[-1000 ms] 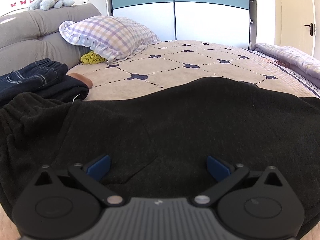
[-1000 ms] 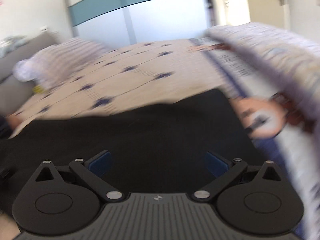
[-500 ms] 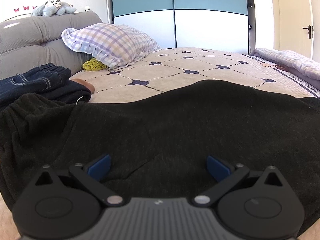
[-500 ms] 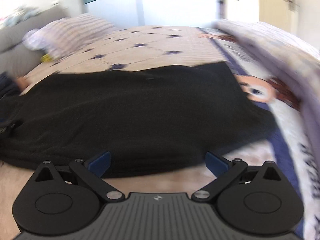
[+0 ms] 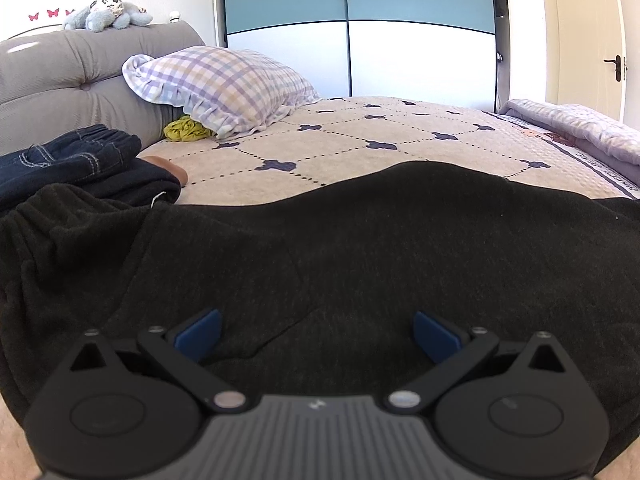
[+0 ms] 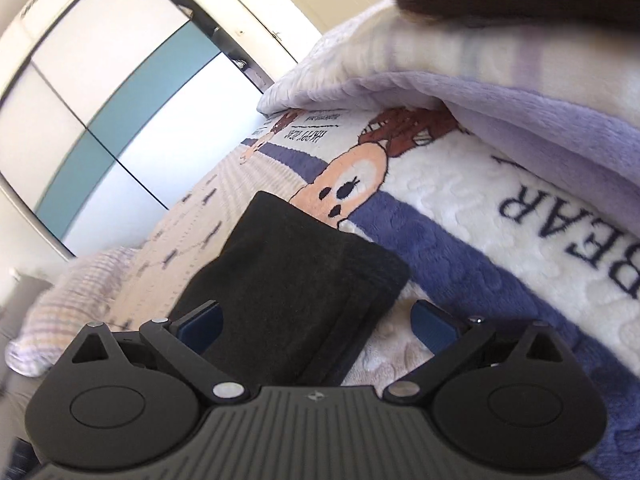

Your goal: Fold clothes

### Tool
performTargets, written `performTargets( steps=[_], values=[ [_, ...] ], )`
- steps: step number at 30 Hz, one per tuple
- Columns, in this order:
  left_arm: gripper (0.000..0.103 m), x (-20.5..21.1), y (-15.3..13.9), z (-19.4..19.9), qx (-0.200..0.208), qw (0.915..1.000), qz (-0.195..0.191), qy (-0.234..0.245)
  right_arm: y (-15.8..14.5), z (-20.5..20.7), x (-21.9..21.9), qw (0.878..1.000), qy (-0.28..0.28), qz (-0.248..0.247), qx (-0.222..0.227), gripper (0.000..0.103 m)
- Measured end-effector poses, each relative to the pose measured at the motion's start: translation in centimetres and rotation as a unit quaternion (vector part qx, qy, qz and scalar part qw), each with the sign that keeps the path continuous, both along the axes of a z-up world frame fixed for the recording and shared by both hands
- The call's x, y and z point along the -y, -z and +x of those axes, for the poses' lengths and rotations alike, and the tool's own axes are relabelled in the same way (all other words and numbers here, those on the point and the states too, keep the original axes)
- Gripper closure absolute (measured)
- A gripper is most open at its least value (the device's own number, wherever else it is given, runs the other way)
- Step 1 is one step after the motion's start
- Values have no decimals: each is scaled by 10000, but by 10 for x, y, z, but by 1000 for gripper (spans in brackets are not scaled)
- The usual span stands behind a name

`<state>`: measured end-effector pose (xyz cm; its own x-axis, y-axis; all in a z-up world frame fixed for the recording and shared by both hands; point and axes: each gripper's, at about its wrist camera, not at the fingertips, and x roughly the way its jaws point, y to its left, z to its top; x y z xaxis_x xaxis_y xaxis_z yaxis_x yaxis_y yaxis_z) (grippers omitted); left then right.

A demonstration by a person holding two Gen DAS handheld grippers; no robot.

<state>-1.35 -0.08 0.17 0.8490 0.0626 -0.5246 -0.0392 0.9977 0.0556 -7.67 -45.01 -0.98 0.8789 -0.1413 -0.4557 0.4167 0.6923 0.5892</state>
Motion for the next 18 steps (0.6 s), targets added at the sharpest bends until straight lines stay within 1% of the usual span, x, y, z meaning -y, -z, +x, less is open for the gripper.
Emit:
performTargets(
  steps=[1,2,3,4,5,6,7,8,10,12,13,15,16,18],
  values=[
    [0,0,0,0,2,10000,-17,4,-2,5,-1,10000,-31,-77,-9,2],
    [0,-1,0,0,5,10000,-29,7,-3,9,-1,9999,-110,-27,46,8],
    [0,-1,0,0,7,10000,-35,10,-2,12,4,9997,-157,198,68,35],
    [0,-1,0,0,8,10000,-40,13,1,16,10,9987,-78,498,27,70],
    [0,-1,0,0,8,10000,-43,16,4,19,16,9971,1,767,-3,79],
    [0,-1,0,0,9,10000,-45,18,1,18,19,9963,86,855,42,83],
    [0,-1,0,-1,10,10000,-49,19,-2,17,22,9957,149,903,101,85],
    [0,-1,0,-1,11,10000,-53,20,-11,15,15,9972,76,698,250,85],
    [0,-2,0,-1,12,10000,-63,27,-33,16,-7,9984,-259,13,508,86],
    [0,-2,0,0,11,10000,-72,30,-58,21,-34,9920,-698,-779,702,86],
    [0,-2,0,0,12,10000,-75,31,-70,25,-48,9855,-937,-1178,785,86],
    [0,-2,0,0,12,10000,-82,33,-87,27,-79,9666,-1488,-1868,933,86],
    [0,-3,0,-1,13,10000,-86,34,-92,28,-98,9526,-1825,-2236,960,86],
    [0,-3,0,-1,15,9999,-98,36,-96,26,-137,9179,-2489,-2938,956,86]
  ],
)
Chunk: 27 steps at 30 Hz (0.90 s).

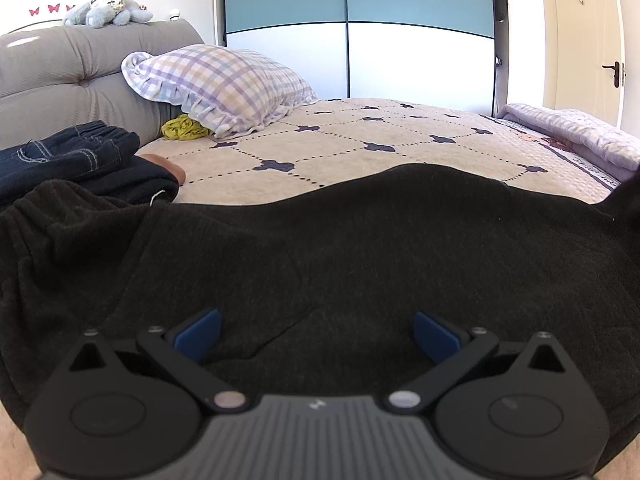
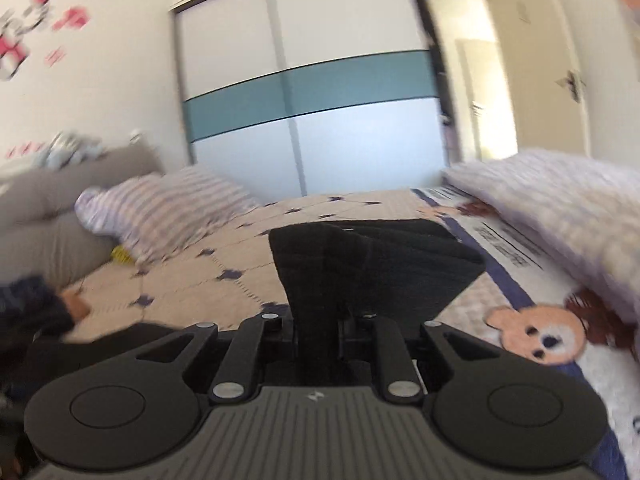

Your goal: Fold clothes

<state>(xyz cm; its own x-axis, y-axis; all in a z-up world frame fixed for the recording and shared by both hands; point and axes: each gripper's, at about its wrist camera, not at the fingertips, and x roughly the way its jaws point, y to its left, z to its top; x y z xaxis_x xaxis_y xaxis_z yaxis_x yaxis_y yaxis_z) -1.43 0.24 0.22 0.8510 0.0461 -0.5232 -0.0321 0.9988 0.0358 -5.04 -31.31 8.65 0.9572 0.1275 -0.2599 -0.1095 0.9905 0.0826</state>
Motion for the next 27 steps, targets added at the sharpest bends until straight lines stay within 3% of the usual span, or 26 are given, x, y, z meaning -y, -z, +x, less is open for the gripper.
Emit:
performTargets(
  steps=[3,6,8,10,15,17,19,21,23,25,27],
  values=[
    [0,0,0,0,3,10000,-13,3,17,-11,-56,9884,-939,-1182,-165,85],
    [0,0,0,0,6,10000,-25,6,43,-24,-92,9646,-1743,-1921,-481,85],
    [0,0,0,-1,10,10000,-37,7,58,-30,-107,9510,-2034,-2206,-751,86],
    [0,-1,-1,-1,15,10000,-52,11,63,-33,-108,9545,-1905,-2160,-776,85],
    [0,-2,-1,0,18,10000,-62,15,45,-21,-87,9791,-1533,-951,-943,85],
    [0,-2,-1,-1,20,10000,-73,18,33,-13,-74,9877,-1276,-123,-892,85],
    [0,-2,-1,-1,23,10000,-86,22,24,-4,-51,9878,-914,976,-797,85],
    [0,-2,-1,-1,25,10000,-89,24,18,3,-19,9710,-377,2285,-593,85],
    [0,-2,-1,-1,27,10000,-89,25,15,6,16,9348,232,3530,-318,85],
    [0,-2,-1,-2,31,9999,-92,25,9,0,39,9100,810,4065,91,85],
    [0,-2,-1,-2,35,9999,-95,26,0,-6,49,9105,1100,3969,369,85]
  ],
)
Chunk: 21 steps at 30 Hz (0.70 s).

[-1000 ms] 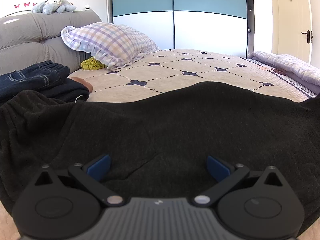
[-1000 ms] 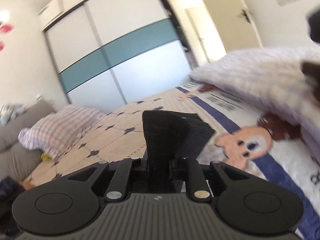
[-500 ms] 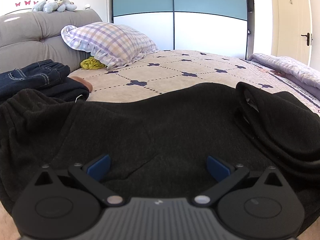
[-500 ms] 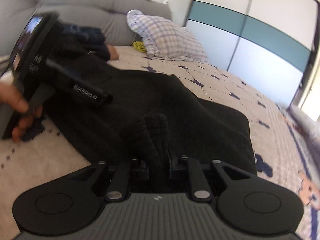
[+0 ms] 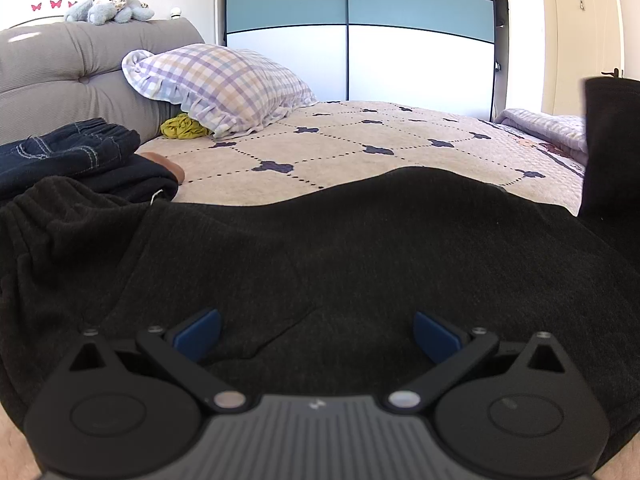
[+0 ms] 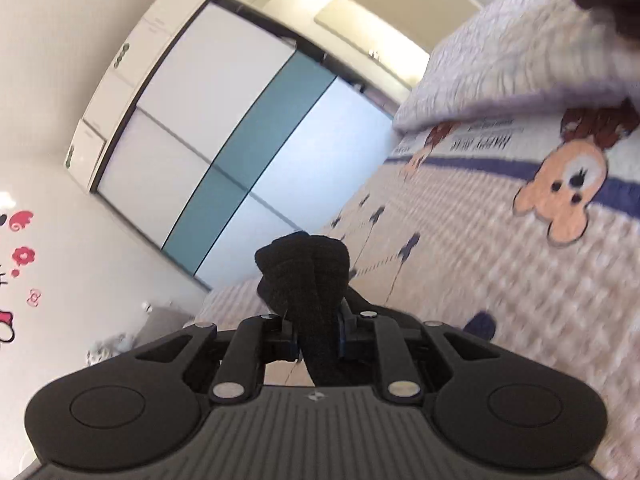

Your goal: Fold clothes

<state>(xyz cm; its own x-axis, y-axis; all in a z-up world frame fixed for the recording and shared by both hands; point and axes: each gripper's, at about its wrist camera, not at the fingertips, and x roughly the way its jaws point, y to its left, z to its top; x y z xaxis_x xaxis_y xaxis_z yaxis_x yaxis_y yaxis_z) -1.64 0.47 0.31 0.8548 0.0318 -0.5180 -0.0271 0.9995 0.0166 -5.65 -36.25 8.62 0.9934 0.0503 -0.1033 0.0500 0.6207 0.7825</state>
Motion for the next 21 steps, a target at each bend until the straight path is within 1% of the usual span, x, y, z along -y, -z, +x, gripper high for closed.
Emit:
performTargets(
  steps=[1,2,4,7,9,10,11,12,13,14,16,17,18,19,21],
  values=[
    [0,0,0,0,2,10000,-6,2,-5,-2,3,9998,119,-119,48,84],
    [0,-1,0,0,5,10000,-14,3,-8,-2,2,9995,96,-281,54,84],
    [0,-1,0,1,8,10000,-30,6,-15,1,-8,9971,30,-759,-29,82],
    [0,-3,-1,0,18,10000,-74,17,-18,5,-33,9878,-399,-1507,21,82],
    [0,-6,-2,-1,47,9998,-188,32,-15,14,-67,9702,-968,-2221,65,82],
    [0,-8,-2,-1,66,9996,-257,41,-12,19,-84,9577,-1260,-2585,76,81],
    [0,-11,-2,-2,84,9994,-327,51,-5,23,-108,9390,-1616,-3036,15,81],
    [0,-13,-3,-2,102,9991,-397,60,2,27,-131,9168,-1966,-3475,-46,81],
    [0,-17,-3,-4,137,9985,-523,73,9,31,-154,8914,-2301,-3902,-129,81],
    [0,-22,-4,-6,189,9973,-702,85,22,33,-172,8633,-2585,-4321,-344,81],
    [0,-28,-3,-9,269,9952,-936,93,49,38,-209,7995,-3101,-5087,-765,81],
    [0,-31,-3,-10,306,9941,-1036,96,62,37,-217,7816,-3180,-5289,-913,80],
    [0,-31,-3,-10,319,9937,-1066,96,67,33,-219,7795,-3110,-5365,-879,79],
    [0,-30,-3,-9,307,9943,-1020,91,67,29,-219,7848,-3043,-5335,-830,78],
    [0,-27,-3,-8,283,9952,-935,82,58,29,-212,8014,-3075,-5055,-874,78]
  ],
)
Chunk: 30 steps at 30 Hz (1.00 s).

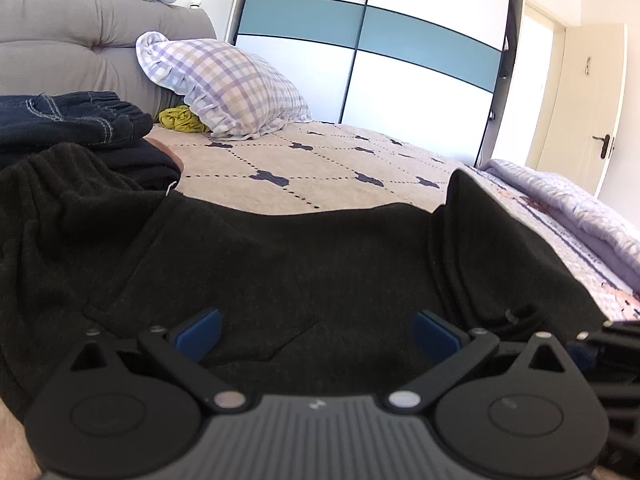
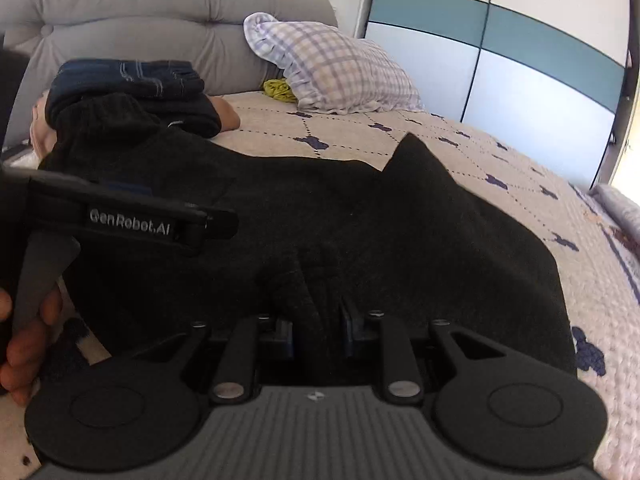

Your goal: Fold clothes

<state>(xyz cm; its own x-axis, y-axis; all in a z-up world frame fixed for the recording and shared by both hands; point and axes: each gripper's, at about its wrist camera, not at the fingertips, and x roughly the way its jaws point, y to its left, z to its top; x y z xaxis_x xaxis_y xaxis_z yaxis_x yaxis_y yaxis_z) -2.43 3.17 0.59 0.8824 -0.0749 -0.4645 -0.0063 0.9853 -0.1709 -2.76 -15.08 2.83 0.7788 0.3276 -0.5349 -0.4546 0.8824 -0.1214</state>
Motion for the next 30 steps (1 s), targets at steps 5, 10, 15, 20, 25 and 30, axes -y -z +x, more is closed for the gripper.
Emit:
performTargets(
  steps=[5,10,15,20,25,30],
  values=[
    [0,-3,0,0,29,9999,-97,28,-23,-23,19,9969,-305,686,244,78],
    [0,-5,0,0,28,9999,-118,37,0,-25,9,9989,-421,184,-130,78],
    [0,-7,0,0,38,9998,-175,49,-19,-34,8,9967,-396,699,125,76],
    [0,-8,-1,1,15,9998,-194,69,6,-25,-11,9987,-459,95,-184,72],
    [0,-1,-3,5,-156,9998,22,73,-28,-40,10,9924,-734,899,-398,45],
    [0,4,-25,15,-751,9970,68,188,-52,-65,74,9831,-183,1823,-57,34]
  ],
)
